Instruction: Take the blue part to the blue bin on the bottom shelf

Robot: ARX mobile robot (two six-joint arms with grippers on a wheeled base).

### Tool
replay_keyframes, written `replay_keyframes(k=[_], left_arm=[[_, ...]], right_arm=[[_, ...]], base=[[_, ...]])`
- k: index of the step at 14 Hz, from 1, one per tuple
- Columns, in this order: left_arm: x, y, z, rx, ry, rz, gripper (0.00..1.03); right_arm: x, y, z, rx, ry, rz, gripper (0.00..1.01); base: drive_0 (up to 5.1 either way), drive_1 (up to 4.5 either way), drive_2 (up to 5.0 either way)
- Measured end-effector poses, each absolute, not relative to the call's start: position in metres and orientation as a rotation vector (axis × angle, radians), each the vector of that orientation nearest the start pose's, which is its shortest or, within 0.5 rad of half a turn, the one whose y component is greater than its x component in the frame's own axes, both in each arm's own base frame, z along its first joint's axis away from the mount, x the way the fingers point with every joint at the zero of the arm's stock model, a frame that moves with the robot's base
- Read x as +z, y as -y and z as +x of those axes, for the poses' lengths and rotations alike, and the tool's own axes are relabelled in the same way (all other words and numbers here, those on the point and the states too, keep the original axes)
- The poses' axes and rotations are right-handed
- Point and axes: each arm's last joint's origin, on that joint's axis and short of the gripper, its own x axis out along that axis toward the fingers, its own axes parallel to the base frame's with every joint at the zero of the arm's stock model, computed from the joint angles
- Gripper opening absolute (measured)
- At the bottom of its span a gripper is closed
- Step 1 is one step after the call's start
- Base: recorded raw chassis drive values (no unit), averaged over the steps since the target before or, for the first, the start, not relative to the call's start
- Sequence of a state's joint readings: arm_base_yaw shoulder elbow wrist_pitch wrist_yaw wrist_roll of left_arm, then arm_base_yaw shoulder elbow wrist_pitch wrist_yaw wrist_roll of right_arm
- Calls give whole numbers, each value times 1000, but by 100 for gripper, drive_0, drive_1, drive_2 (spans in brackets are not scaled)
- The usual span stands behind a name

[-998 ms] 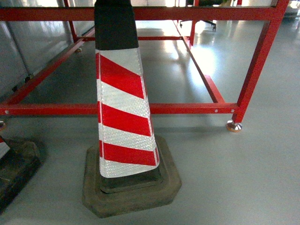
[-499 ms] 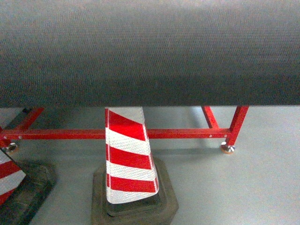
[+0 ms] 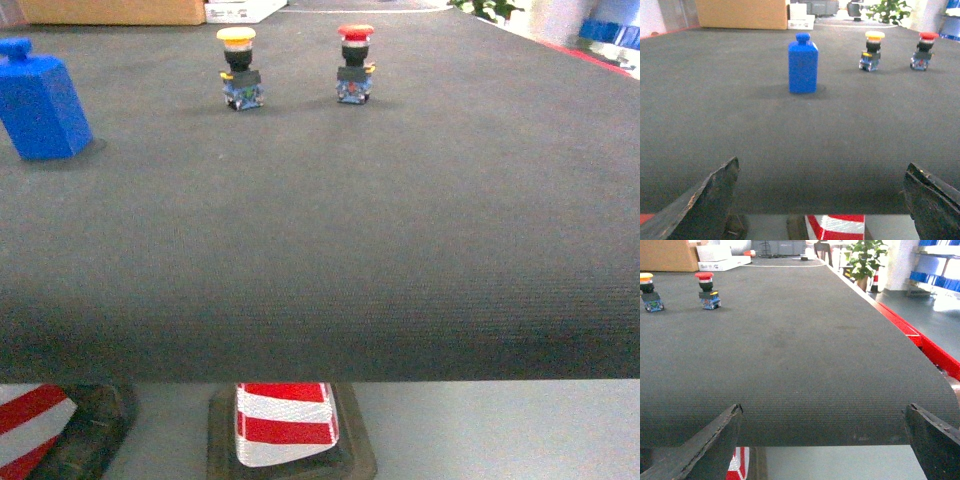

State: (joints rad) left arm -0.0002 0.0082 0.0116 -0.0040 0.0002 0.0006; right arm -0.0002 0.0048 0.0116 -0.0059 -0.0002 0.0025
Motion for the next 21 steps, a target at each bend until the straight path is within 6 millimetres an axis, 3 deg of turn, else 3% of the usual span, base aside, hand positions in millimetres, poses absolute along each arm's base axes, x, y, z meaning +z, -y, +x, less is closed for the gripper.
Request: replay_keyframes(k=[17,18,19,21], left_arm=[[167,0,97,0,-1,1,98],[164,0,97,1,-64,-21,98],[166,3,100,19,-302,-81,98],[175,8,136,24,-399,-126,98]], right_arm=[[167,0,97,0,2,2,98],[167,0,97,0,2,2,98],[167,0,97,0,2,2,98],[167,0,97,-2,2,2,98]], base=[[0,0,0],[0,0,0],[0,0,0],[0,0,0]])
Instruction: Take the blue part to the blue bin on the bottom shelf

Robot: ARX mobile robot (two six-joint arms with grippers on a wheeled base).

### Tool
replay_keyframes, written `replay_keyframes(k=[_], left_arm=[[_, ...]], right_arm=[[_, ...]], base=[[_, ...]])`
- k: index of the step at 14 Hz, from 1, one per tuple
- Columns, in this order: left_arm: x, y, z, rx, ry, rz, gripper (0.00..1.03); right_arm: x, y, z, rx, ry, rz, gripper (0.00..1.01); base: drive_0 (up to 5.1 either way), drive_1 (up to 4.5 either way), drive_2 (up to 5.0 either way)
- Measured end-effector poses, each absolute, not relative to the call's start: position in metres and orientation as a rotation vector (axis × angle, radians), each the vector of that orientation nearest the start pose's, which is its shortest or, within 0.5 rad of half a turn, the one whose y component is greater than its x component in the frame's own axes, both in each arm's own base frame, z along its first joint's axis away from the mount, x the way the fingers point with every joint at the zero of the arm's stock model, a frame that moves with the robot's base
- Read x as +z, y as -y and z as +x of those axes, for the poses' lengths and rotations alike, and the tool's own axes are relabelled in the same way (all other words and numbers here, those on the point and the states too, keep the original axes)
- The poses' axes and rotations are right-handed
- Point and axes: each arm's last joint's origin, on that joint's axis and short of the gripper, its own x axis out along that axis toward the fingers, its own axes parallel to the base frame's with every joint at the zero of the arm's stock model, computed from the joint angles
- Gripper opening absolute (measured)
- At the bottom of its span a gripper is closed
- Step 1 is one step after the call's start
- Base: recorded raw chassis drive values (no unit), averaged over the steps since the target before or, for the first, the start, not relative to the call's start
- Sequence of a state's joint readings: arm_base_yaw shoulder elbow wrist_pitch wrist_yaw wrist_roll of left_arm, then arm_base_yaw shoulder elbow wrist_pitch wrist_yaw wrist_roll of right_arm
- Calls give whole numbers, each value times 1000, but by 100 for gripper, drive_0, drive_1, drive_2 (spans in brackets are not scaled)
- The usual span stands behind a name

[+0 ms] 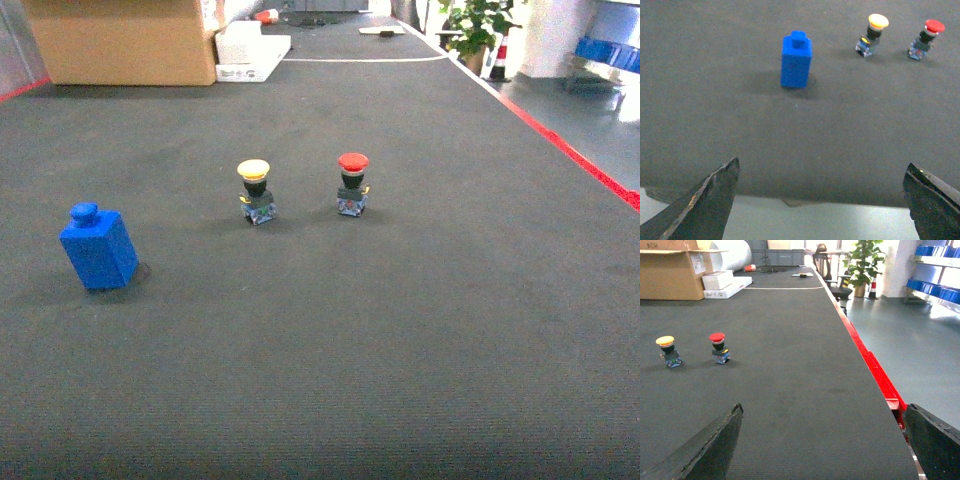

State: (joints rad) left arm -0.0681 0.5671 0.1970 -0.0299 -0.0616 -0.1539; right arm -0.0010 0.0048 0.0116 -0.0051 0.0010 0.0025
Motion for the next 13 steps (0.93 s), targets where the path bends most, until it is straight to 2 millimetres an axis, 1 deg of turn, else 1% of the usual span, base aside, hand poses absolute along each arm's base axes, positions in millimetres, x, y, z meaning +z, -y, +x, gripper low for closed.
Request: replay_keyframes(k=[2,3,4,6,8,10,13], left_arm=[[177,10,185,12,-380,-100,98],[175,10,214,5,-375,-77,98],[166,8,237,11,-390,-56,98],[145,4,270,33,-440,-20,98],[128,0,294,37,-482,-3,98],[115,-2,317,2,-503,-3,98],[97,-4,344,-20,-517,22,98]], right_arm=[[167,0,97,0,2,2,98],[167,0,97,0,1,2,98],[167,0,97,0,2,2,98],[167,0,97,0,2,2,98],[167,0,97,0,2,2,98],[167,0,97,0,2,2,98],[167,0,97,0,2,2,98]], base=[[0,0,0],[0,0,0],[0,0,0],[0,0,0],[0,0,0],[0,0,0],[0,0,0]])
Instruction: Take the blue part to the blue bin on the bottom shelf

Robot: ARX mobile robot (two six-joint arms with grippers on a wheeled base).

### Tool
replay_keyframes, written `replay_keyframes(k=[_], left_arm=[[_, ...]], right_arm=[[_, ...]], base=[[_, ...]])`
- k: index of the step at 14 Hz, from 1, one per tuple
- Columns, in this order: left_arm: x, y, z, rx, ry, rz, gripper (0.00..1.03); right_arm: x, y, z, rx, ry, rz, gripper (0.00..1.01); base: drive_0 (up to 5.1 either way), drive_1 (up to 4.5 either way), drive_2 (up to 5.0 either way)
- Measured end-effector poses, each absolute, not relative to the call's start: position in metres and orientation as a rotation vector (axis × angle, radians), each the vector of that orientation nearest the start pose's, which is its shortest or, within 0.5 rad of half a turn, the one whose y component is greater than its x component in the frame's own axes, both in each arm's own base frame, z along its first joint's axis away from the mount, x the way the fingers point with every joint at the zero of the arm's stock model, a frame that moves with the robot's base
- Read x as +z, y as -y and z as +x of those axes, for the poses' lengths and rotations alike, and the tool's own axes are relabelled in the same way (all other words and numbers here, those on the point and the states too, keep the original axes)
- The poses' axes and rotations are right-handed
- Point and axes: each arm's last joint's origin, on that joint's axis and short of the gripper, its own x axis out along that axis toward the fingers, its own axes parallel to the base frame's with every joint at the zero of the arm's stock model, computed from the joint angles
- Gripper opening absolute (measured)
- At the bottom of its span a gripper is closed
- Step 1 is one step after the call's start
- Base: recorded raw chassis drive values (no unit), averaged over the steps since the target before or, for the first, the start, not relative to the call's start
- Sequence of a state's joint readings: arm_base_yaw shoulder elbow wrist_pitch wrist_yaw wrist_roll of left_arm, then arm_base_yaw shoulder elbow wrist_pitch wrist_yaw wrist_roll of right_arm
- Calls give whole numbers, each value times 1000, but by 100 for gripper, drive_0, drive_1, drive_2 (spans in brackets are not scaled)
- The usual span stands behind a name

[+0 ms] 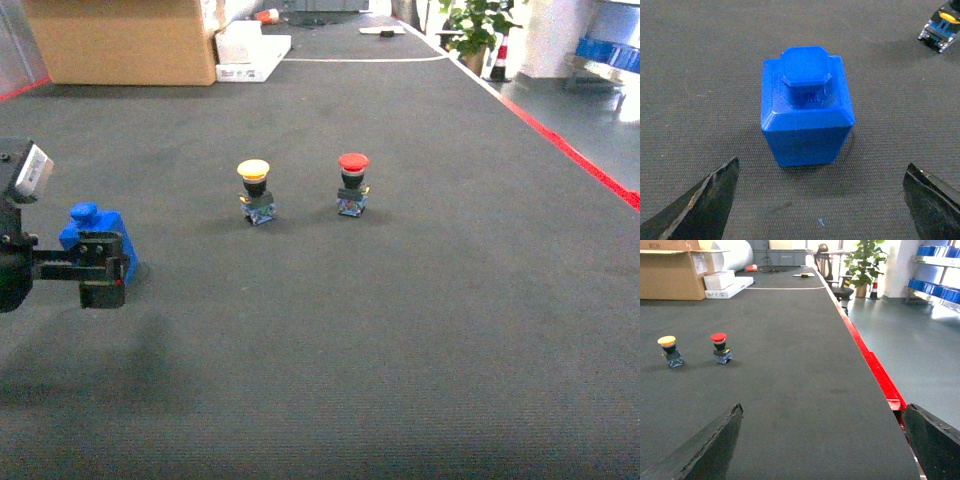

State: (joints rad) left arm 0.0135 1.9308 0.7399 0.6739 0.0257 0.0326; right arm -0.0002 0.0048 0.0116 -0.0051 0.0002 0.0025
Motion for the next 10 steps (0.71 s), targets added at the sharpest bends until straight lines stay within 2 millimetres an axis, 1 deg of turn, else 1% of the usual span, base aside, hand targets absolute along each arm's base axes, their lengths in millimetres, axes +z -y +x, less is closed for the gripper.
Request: replay_keyframes(k=[3,4,5,7,8,9,10], left_arm=[[80,-8,374,-10,-516,49,98],[71,-9,383,-7,-529,49,98],[64,-11,391,7,-517,51,91],[69,-11,397,15,-459,56,60],[70,-11,398,18,-447,55,48],[71,-11,398,18,-445,54,44],[73,-11,396,13,-440,53,44]], right_arm=[[167,0,97,0,2,2,98],[167,0,97,0,2,2,98],[167,0,97,0,2,2,98],[167,0,97,0,2,2,98],[167,0,97,0,2,2,98],[167,0,97,0,2,2,98],[167,0,97,0,2,2,98]], base=[[0,0,0],[0,0,0],[0,0,0],[0,0,0],[0,0,0],[0,0,0],[0,0,0]])
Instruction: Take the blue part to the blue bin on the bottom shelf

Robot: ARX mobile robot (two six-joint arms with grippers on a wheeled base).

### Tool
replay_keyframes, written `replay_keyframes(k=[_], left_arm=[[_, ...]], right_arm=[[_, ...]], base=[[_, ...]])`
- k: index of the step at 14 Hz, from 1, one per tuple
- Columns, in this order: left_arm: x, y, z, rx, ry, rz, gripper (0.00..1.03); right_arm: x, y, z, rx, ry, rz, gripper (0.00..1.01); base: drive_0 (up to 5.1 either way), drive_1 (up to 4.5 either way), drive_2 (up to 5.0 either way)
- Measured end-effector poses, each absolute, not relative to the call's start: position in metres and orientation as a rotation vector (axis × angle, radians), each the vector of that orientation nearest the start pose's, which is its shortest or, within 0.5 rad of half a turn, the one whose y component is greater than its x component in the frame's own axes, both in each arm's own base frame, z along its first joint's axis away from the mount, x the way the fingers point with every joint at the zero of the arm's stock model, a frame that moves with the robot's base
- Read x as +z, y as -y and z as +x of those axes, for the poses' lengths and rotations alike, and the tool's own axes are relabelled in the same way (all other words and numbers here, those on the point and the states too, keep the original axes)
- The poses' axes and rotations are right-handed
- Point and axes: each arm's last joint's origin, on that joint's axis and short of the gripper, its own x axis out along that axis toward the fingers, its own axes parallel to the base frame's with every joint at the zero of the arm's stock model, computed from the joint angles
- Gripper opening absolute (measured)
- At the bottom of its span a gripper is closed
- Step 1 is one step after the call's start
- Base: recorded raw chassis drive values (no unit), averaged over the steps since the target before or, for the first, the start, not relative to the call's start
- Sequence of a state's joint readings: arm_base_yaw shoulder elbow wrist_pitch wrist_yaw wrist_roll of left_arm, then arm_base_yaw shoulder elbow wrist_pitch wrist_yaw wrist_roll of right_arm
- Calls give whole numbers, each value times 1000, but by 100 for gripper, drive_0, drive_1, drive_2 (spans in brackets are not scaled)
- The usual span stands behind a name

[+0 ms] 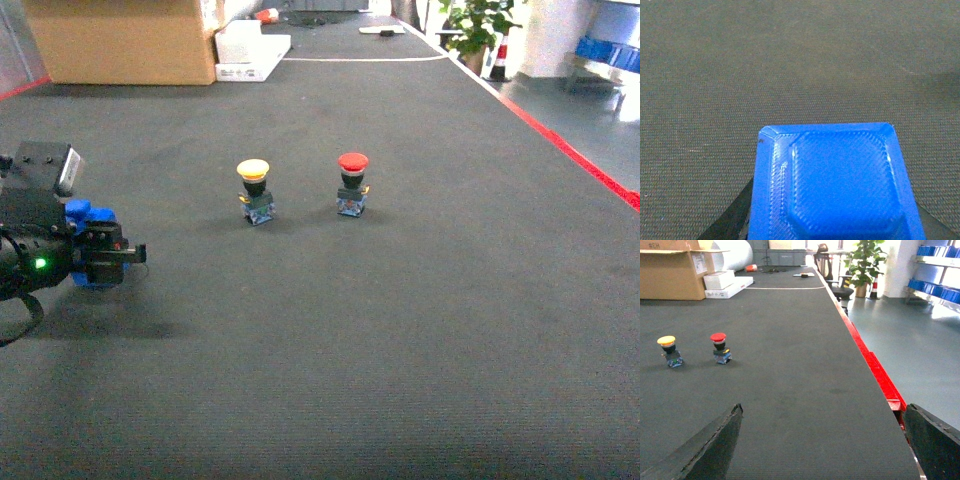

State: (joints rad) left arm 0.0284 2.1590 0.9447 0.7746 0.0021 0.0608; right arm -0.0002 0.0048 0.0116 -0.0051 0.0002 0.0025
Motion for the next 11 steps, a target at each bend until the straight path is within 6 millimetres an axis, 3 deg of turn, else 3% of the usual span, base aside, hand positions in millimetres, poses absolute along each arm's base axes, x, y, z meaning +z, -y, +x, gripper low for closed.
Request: replay_keyframes(k=[2,4,8,10,11], left_arm=[[85,-11,383,12,-406,54,44],[102,-10,357,22,-341,56,44],[149,0,261,50,-296,22,44],[184,11,208,47,-242,2,44],[201,13,190,61,-193,0,44]], right_arm=[[167,0,97,0,2,2,98],[167,0,97,0,1,2,98],[167,0,97,0,2,2,98],[167,0,97,0,2,2,98],[167,0,97,0,2,2,98]], base=[[0,0,0],[0,0,0],[0,0,0],[0,0,0],[0,0,0]])
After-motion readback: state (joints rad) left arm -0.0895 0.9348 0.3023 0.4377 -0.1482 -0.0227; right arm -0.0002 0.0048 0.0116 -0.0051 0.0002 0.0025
